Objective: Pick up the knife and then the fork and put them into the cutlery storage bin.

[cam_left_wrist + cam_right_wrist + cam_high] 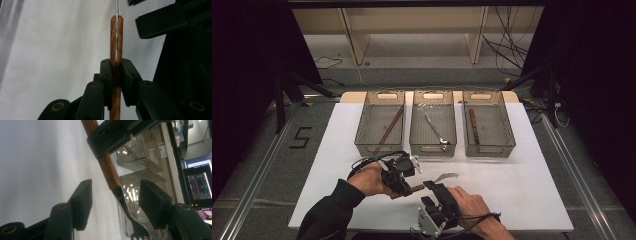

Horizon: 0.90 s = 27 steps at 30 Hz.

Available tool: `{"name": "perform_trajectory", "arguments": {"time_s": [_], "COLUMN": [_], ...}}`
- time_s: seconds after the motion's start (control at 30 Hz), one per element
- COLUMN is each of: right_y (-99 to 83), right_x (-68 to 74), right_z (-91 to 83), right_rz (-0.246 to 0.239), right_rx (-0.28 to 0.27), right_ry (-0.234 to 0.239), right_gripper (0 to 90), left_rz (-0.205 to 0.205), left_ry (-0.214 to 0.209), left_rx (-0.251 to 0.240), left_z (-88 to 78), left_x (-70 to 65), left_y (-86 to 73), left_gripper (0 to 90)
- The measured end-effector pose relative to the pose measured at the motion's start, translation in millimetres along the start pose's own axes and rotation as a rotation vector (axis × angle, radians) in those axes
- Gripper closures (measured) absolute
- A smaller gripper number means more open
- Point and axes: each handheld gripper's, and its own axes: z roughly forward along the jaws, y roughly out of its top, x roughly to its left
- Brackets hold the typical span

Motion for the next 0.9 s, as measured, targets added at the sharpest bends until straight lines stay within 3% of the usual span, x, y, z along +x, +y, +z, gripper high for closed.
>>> {"name": "perform_trajectory", "arguments": {"time_s": [0.2, 0.9], "right_y": [5.0, 6.2], "right_x": [7.0, 15.8], "right_z": [8.6, 17.6], "right_rz": [-0.076, -0.203], "right_rx": [0.021, 0.042], "right_ry": [-0.021, -0.049], "right_gripper": [52.6, 75.4], "left_rz": [0.011, 0.029], "left_ry": [-0.004, -0.022], "left_rx": [0.012, 0.036], "left_z": [-0.3, 3.0], "left_x": [-3.0, -6.2], "left_y": [2.5, 5.6], "left_gripper": [80.2, 80.1]}}
